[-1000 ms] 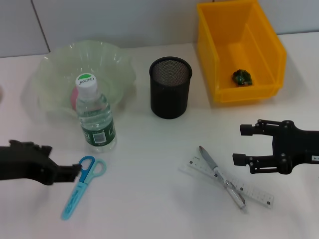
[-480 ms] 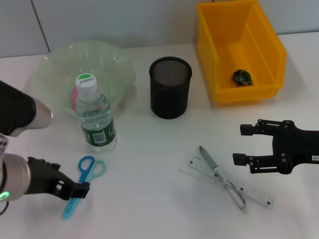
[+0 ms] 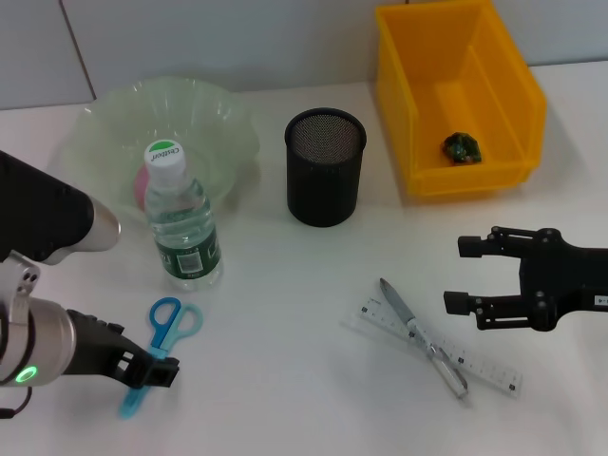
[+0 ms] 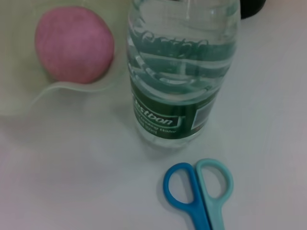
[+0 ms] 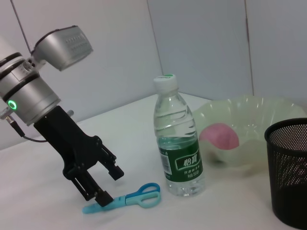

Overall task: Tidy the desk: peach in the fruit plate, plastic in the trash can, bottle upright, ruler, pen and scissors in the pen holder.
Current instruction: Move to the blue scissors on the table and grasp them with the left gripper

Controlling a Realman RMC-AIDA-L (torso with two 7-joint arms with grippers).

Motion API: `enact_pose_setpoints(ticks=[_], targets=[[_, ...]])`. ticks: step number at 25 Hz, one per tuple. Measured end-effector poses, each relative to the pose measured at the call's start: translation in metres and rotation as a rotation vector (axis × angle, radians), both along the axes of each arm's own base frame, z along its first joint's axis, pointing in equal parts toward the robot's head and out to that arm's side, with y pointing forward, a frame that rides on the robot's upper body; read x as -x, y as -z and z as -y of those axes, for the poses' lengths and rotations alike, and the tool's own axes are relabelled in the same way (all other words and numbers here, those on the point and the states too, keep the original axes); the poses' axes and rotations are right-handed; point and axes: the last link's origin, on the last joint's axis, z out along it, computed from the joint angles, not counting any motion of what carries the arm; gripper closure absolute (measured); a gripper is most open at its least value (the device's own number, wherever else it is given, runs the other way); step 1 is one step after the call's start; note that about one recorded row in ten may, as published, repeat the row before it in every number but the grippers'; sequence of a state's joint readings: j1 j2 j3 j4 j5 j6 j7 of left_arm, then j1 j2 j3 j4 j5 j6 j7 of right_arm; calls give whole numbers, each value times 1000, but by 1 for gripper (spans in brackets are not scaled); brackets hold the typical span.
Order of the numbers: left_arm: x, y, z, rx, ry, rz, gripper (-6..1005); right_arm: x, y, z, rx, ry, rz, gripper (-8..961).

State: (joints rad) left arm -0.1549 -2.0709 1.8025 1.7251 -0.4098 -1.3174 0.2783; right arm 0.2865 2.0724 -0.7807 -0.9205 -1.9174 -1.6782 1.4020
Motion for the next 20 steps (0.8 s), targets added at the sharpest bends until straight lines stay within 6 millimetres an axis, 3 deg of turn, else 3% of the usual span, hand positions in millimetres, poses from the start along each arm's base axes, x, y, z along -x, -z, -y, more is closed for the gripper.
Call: enact_pose_setpoints(ticks=[20], targets=[[-9, 10, -11, 36, -62, -78, 231, 0, -1, 0, 1, 2, 2, 126]])
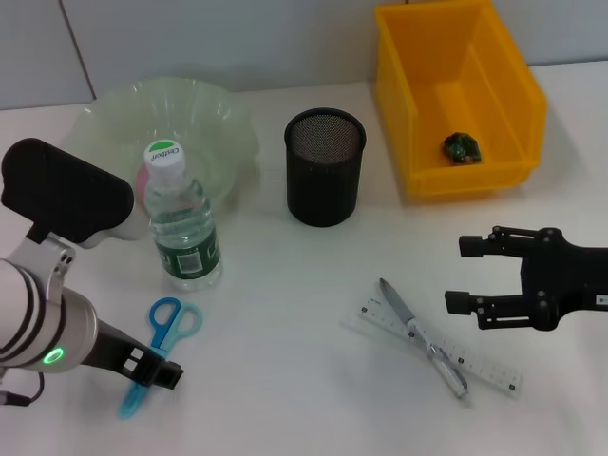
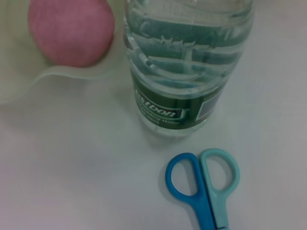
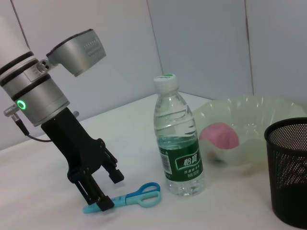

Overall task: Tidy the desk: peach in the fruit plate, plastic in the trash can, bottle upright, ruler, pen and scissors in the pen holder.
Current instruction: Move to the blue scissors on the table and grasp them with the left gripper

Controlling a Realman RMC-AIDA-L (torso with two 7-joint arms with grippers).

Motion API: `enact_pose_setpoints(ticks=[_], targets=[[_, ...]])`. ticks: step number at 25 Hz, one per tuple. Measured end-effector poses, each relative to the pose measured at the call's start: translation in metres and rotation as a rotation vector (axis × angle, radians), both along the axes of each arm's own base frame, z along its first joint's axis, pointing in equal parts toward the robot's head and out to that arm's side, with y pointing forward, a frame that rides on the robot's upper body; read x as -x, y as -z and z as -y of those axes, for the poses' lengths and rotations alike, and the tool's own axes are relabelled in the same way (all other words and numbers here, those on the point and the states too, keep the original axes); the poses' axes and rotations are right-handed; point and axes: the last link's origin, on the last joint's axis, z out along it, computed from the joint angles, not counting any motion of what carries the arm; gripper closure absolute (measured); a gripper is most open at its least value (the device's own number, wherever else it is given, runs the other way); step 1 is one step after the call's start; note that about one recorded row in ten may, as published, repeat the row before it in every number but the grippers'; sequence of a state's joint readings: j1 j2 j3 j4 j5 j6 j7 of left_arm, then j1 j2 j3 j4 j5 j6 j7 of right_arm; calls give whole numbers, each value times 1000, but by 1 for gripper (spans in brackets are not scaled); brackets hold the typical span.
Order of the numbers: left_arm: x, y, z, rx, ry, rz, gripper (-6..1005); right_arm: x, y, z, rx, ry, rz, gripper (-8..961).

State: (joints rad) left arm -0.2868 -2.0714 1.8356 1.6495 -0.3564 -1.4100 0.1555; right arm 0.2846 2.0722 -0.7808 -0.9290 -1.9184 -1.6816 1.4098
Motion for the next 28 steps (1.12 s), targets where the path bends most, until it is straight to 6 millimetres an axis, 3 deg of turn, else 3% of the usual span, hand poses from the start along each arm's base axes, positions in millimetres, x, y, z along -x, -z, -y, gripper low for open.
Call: enact_pose_setpoints(ticks=[13, 28], targets=[[-5, 12, -11, 35, -6, -20, 236, 1, -1, -1, 0, -7, 3, 126], [-10, 13, -14, 71, -16, -64, 242, 1, -1, -2, 0, -7, 3, 127]])
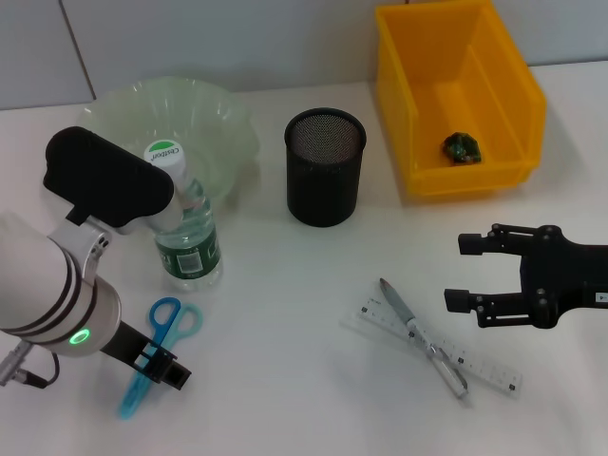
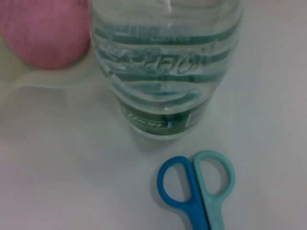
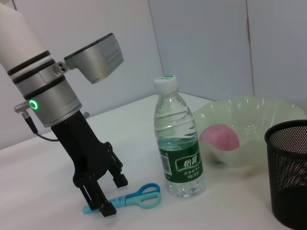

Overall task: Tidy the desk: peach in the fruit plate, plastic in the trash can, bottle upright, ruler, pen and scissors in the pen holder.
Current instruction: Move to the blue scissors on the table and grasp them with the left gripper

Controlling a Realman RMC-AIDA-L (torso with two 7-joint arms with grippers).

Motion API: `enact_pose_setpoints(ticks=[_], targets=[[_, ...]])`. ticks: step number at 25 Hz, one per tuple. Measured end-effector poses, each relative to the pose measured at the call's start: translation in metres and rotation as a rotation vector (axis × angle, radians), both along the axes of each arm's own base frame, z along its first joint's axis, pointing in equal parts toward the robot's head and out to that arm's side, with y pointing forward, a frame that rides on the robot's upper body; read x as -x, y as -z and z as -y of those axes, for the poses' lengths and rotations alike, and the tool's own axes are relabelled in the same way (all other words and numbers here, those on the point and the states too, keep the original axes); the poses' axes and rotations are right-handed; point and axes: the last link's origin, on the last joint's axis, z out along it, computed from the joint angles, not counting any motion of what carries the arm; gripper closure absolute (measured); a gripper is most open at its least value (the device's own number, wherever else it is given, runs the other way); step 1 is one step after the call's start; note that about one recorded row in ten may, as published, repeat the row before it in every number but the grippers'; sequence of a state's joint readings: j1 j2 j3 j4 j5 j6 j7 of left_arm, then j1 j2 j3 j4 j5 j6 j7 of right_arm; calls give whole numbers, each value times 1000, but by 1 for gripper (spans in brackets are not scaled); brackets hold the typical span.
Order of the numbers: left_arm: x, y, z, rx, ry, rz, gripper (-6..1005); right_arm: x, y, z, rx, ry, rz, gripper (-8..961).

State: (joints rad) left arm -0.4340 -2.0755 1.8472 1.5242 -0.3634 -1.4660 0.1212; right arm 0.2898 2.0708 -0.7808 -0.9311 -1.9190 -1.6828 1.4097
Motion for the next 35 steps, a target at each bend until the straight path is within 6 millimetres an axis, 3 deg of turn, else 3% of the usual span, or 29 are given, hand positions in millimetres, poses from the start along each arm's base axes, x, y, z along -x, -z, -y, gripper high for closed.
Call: enact_pose_setpoints(ticks=[31, 35], targets=[[0, 9, -3, 52, -2, -38, 255, 0, 0, 0, 2, 0, 3, 127], [-1, 9, -4, 51, 0, -40, 337, 0, 0, 0, 3, 0, 3, 127]])
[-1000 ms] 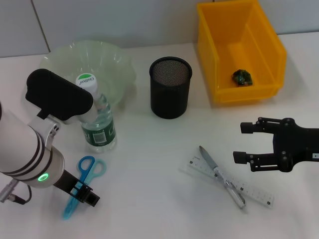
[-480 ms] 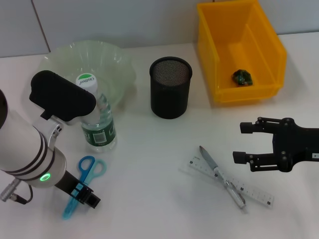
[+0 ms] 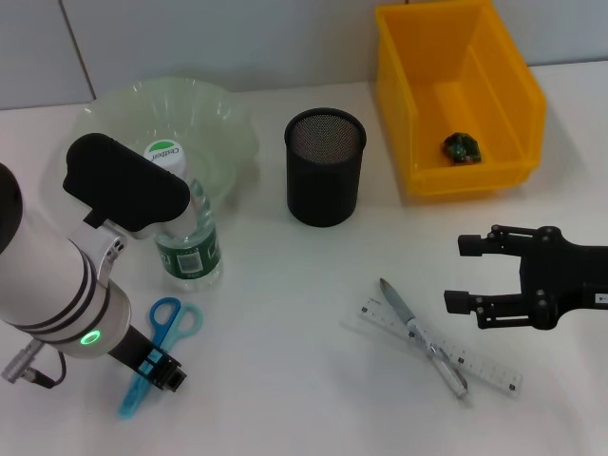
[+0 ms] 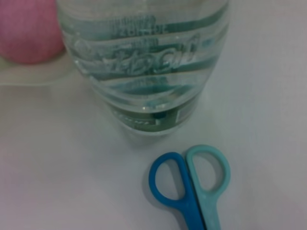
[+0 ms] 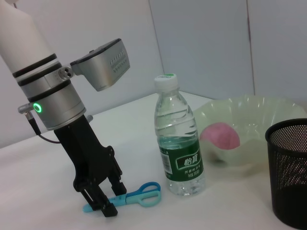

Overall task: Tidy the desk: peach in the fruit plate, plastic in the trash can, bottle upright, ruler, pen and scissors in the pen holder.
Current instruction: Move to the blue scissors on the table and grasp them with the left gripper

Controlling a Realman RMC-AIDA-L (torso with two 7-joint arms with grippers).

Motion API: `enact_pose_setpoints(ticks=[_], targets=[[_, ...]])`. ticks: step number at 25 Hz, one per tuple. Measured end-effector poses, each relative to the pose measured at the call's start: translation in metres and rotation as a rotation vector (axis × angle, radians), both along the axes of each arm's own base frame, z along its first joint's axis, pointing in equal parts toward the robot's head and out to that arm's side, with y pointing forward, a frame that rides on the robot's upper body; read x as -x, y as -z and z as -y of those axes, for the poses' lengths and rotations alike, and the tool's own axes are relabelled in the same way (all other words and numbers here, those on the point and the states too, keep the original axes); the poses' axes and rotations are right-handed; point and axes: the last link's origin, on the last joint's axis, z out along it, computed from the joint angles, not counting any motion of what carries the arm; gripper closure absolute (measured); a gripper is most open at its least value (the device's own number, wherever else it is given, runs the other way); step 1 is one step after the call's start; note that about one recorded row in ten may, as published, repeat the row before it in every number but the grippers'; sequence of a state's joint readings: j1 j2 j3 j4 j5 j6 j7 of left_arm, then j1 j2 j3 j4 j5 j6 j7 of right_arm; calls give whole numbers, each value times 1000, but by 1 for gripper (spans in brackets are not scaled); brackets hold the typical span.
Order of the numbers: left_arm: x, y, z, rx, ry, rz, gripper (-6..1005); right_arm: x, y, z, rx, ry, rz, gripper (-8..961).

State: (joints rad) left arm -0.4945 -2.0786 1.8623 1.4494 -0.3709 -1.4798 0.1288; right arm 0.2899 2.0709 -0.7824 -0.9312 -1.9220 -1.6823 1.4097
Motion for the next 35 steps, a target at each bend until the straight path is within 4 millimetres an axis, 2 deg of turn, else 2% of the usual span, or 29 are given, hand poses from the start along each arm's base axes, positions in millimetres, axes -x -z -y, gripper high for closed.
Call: enact_pose_setpoints(ticks=[6, 35], targets=[[-1, 0, -1, 0, 4, 0, 459, 0, 0, 0, 2, -1, -1, 126], [4, -1, -8, 0, -16, -4, 593, -1, 1, 1, 8, 0, 6, 129]])
